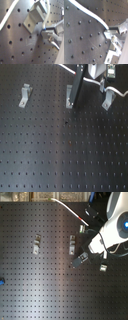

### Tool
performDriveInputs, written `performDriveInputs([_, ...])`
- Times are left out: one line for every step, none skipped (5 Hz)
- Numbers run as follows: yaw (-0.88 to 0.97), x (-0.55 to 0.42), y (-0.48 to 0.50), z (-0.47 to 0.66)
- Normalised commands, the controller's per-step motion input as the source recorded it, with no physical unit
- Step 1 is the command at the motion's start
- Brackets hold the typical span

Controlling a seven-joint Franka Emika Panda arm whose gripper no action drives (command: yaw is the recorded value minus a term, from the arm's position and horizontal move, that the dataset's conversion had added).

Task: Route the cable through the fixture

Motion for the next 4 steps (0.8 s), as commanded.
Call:
performDriveInputs([0.17,-0.050,-0.152,-0.05])
performDriveInputs([0.16,-0.231,-0.249,-0.40])
performDriveInputs([0.19,-0.213,-0.207,-0.46])
performDriveInputs([0.08,-0.342,-0.181,-0.44])
